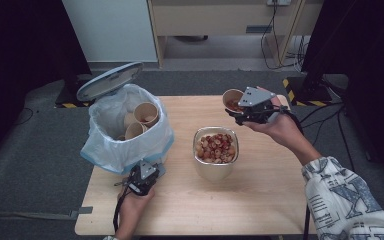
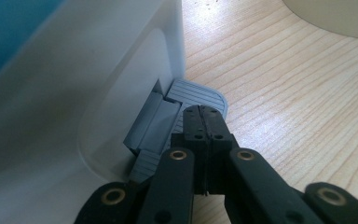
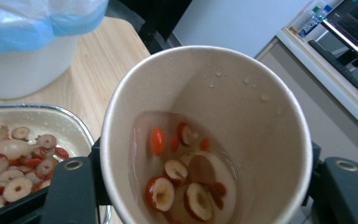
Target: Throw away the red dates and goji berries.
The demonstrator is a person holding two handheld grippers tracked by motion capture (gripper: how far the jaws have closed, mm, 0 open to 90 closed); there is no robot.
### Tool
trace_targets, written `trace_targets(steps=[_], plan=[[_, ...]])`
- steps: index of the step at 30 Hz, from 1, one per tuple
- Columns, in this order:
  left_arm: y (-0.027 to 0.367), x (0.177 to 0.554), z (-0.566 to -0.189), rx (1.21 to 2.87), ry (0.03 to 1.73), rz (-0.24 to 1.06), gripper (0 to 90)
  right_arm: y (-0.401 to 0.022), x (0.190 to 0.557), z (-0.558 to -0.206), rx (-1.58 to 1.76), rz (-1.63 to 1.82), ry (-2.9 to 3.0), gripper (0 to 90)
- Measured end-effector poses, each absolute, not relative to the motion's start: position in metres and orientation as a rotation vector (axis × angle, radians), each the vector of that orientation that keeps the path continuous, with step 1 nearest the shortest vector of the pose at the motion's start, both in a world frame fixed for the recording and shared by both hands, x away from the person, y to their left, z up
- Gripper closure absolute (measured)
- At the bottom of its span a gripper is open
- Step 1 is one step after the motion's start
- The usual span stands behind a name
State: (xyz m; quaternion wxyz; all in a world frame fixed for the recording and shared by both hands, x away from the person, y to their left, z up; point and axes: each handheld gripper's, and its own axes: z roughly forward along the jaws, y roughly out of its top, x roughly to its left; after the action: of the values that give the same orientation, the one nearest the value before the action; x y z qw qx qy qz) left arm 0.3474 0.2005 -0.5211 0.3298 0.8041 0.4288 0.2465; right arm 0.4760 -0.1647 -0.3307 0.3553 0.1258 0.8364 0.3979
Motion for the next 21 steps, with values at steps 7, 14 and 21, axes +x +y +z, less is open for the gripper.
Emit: trace_targets(steps=[7, 14, 21], plan=[[0.2, 0.347, -0.521, 2.103, 1.121, 0.645, 89.4, -0.157, 0.468, -0.333, 0.264, 0.975, 2.151, 34.6], [0.201, 0.347, -0.521, 2.105, 1.12, 0.645, 89.4, -0.151, 0.467, -0.336, 0.238, 0.942, 2.137, 34.6], [0.2, 0.347, -0.521, 2.105, 1.12, 0.645, 89.4, -0.147, 0.463, -0.338, 0.208, 0.899, 2.127, 34.6]])
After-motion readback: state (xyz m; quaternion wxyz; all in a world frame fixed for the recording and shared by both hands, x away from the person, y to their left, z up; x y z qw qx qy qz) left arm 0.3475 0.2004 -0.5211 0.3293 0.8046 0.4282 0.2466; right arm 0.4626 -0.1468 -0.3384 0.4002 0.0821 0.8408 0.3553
